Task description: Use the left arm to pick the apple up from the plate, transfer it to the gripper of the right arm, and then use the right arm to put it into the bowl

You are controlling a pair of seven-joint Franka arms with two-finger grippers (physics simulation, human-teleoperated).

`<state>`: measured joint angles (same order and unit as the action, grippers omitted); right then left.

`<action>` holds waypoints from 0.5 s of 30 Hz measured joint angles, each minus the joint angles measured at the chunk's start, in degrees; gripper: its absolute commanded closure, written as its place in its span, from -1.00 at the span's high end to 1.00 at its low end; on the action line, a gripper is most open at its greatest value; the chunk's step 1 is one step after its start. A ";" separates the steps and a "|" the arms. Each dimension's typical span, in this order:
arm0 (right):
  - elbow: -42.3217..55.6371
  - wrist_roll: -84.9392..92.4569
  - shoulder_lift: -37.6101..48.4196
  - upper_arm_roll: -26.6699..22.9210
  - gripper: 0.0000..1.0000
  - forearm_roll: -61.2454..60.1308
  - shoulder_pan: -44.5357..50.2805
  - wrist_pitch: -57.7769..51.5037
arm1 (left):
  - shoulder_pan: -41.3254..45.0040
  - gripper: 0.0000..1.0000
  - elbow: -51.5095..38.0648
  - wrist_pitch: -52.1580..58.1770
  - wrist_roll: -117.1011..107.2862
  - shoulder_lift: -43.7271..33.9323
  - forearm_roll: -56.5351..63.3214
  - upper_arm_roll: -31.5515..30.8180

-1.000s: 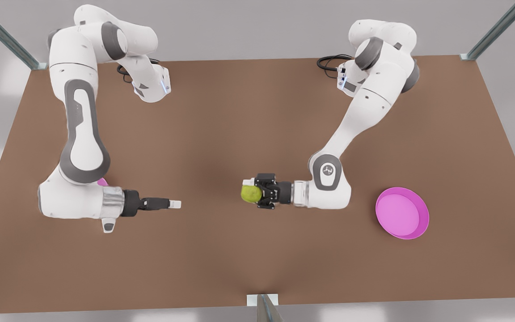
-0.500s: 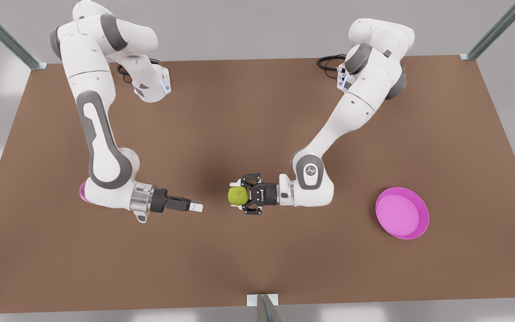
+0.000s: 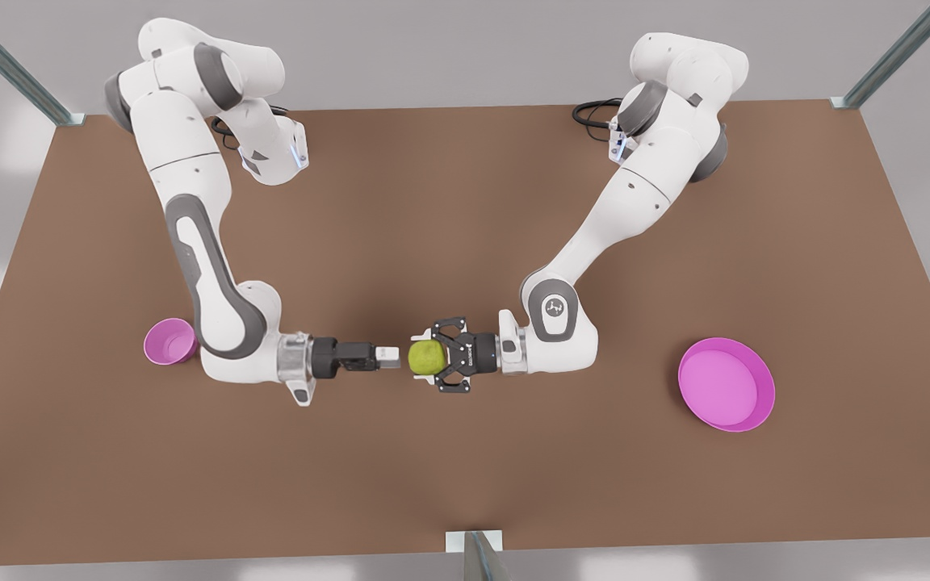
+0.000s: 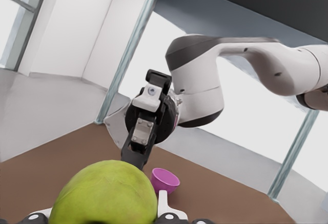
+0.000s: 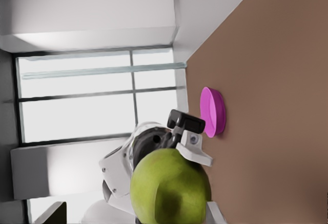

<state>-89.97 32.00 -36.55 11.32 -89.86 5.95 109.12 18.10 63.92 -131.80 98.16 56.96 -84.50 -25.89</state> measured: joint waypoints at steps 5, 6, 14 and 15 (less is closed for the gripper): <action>0.40 4.97 -1.93 -0.09 1.00 -0.14 -0.30 -0.10 | 0.00 0.49 0.00 -0.16 2.19 0.00 -0.01 -0.01; 0.40 5.87 -2.27 -0.09 1.00 -0.24 -0.32 -0.13 | -0.01 0.49 0.00 -0.18 2.57 0.00 -0.02 0.01; 1.69 11.72 -3.72 0.07 1.00 -2.57 1.68 0.78 | 0.00 0.49 0.00 -0.24 4.91 0.09 -0.03 0.08; 1.87 12.29 -4.04 0.05 1.00 -2.74 1.88 0.98 | 0.00 0.49 0.00 -0.24 5.13 0.09 -0.03 0.08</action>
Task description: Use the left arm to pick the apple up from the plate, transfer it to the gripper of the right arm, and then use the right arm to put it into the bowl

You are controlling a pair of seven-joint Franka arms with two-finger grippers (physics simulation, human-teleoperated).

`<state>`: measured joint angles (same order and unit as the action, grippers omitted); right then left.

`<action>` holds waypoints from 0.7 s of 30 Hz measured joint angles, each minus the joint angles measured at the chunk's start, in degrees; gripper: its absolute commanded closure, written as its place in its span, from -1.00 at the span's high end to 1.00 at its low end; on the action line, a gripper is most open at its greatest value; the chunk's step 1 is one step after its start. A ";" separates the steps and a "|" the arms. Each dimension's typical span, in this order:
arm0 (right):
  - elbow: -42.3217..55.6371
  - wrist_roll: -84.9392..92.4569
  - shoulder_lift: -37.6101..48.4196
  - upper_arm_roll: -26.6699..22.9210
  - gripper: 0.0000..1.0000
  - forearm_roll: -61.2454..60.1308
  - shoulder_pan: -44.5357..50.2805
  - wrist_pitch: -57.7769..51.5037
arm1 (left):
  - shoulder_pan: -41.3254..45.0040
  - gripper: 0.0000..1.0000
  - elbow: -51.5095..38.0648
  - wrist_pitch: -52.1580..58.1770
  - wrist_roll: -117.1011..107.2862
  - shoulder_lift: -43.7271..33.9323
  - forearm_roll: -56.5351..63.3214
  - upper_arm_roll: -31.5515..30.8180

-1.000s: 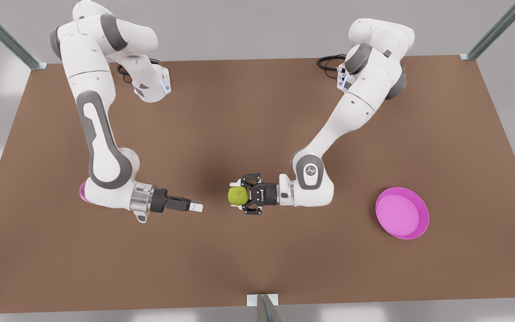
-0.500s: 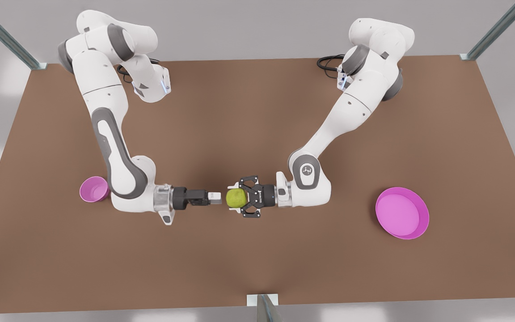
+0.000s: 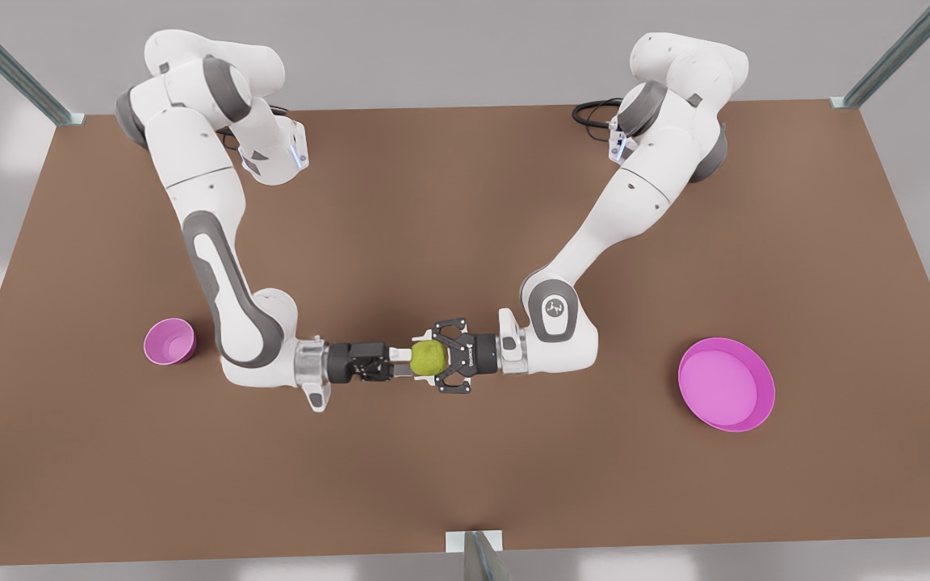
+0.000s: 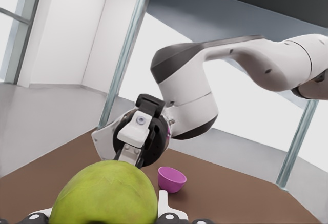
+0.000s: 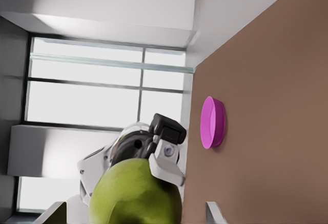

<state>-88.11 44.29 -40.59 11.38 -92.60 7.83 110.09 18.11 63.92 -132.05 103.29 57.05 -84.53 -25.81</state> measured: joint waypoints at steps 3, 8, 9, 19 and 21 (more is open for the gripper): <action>0.16 1.60 -0.54 -0.01 1.00 -0.27 0.30 0.42 | 0.00 0.49 0.00 -0.01 0.61 0.01 0.00 0.00; 0.54 3.76 -0.63 0.01 1.00 -1.25 1.82 1.24 | 0.00 0.49 0.01 -0.01 1.43 0.08 -0.01 0.00; 0.75 4.12 -0.62 0.00 1.00 -1.34 1.98 1.44 | 0.00 0.49 0.00 -0.01 1.57 0.08 -0.01 0.00; 1.22 6.78 -0.55 -0.01 1.00 -2.29 4.22 3.69 | 0.00 0.49 0.00 -0.01 2.61 0.09 -0.02 0.00; 1.24 7.18 -0.53 -0.04 1.00 -2.70 4.48 3.99 | 0.00 0.49 0.00 -0.01 2.76 0.09 -0.02 0.01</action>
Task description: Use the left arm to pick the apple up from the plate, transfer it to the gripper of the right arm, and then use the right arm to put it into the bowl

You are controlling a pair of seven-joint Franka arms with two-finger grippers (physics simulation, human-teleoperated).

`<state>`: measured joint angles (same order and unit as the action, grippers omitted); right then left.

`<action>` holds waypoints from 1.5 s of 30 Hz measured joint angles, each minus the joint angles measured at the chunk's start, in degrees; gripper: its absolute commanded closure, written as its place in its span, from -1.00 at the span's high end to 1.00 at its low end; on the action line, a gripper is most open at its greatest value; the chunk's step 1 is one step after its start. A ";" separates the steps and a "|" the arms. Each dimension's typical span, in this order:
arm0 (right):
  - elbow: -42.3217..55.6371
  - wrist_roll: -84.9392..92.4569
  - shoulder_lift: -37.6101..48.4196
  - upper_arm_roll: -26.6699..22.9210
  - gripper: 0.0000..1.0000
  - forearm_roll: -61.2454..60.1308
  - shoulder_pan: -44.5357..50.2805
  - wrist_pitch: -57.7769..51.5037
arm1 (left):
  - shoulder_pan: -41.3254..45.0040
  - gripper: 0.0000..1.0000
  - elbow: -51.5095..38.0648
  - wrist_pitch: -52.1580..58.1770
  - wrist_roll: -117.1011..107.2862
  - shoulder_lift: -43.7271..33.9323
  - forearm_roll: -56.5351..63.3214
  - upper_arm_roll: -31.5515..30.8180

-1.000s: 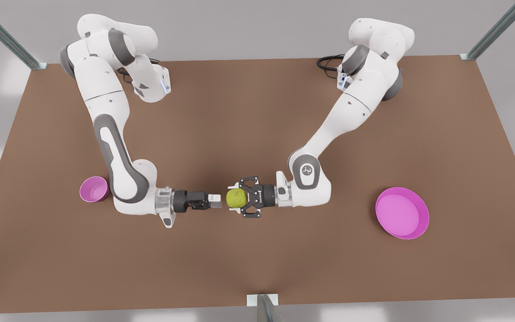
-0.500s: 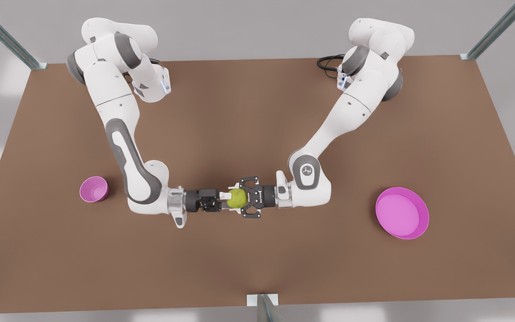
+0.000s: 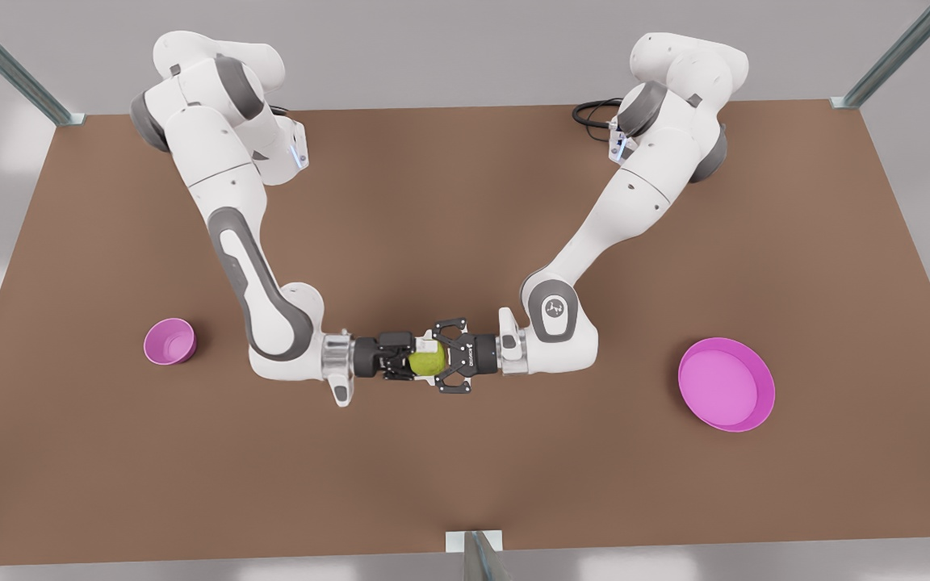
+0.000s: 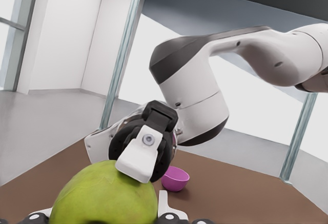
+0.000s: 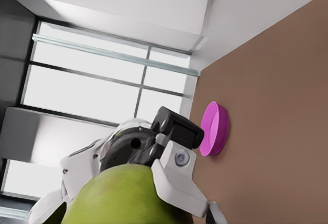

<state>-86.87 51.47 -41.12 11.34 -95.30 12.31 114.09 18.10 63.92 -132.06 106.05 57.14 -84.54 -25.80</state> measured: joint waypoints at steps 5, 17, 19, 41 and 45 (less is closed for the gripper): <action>0.00 0.88 0.01 -0.01 0.58 -0.50 0.08 0.39 | -0.01 0.49 0.07 0.00 0.31 0.00 0.00 0.07; 0.34 2.43 0.01 -0.04 0.47 -0.31 -0.11 0.67 | -0.24 1.00 0.45 0.25 0.54 0.00 0.11 0.11; 0.41 2.65 0.01 -0.10 0.47 -0.20 -0.25 0.64 | -0.57 1.00 1.23 0.37 0.56 0.16 0.19 0.22; -19.68 6.81 10.46 0.05 0.47 19.66 -25.99 -15.72 | -13.78 1.00 13.82 45.02 -54.99 -47.48 86.51 23.17; -20.92 8.49 10.88 0.04 0.47 25.81 -32.81 -20.05 | -13.10 1.00 11.44 46.64 -65.52 -42.04 86.69 24.07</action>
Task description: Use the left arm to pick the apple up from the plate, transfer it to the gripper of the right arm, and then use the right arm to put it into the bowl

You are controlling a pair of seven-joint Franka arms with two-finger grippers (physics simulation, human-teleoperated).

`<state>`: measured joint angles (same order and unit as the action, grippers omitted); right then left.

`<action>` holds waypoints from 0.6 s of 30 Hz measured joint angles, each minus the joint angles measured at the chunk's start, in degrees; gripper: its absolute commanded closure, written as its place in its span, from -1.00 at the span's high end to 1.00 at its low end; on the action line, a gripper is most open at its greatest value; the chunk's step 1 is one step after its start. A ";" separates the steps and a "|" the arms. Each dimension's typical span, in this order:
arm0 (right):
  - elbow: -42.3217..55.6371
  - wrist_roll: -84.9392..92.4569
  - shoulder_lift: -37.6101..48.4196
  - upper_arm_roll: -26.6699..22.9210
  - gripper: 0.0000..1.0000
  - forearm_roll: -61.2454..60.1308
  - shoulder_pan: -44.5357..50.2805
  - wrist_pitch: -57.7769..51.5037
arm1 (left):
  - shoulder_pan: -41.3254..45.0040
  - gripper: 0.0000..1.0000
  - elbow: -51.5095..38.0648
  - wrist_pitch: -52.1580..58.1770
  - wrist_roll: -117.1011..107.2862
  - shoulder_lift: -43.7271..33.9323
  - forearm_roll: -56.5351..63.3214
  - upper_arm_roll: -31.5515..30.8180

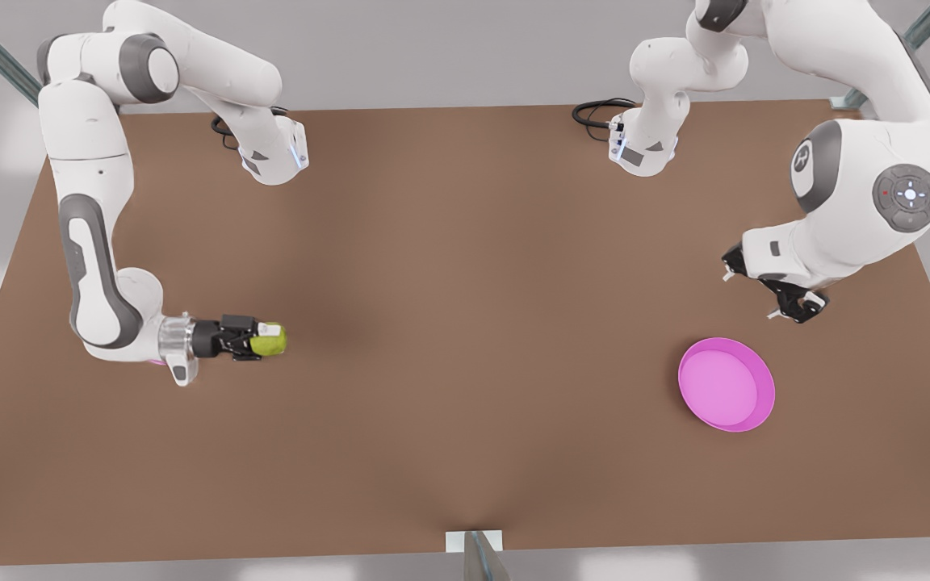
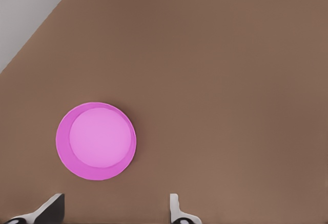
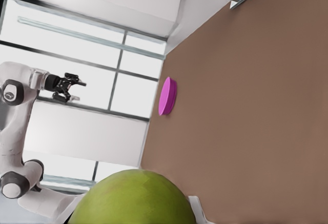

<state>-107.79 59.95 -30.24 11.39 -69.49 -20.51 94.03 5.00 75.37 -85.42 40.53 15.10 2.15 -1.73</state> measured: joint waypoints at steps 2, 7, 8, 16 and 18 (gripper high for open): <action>-0.18 0.78 0.03 0.00 0.47 2.59 -2.42 -1.83 | 0.08 1.00 -0.33 0.27 -4.44 0.89 -0.02 0.04; 0.01 2.65 -0.29 -0.08 0.47 8.27 -8.82 -5.47 | 0.11 1.00 -0.45 0.59 -13.62 1.19 0.10 0.06; 0.01 3.10 -0.47 -0.08 0.47 9.17 -9.72 -6.01 | 0.12 1.00 -0.48 0.62 -15.18 1.18 0.12 0.06; 7.12 6.65 -6.04 -0.74 0.48 14.47 -17.91 -9.35 | 0.88 1.00 -0.47 0.78 -25.03 1.14 0.09 0.06; 8.93 7.51 -6.78 -0.78 0.48 16.16 -18.91 -9.96 | 0.89 1.00 -0.46 0.80 -26.88 1.14 0.06 0.06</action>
<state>-98.85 67.47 -37.02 10.61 -53.32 -39.41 84.08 5.89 74.90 -84.62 13.65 16.24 2.21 -1.67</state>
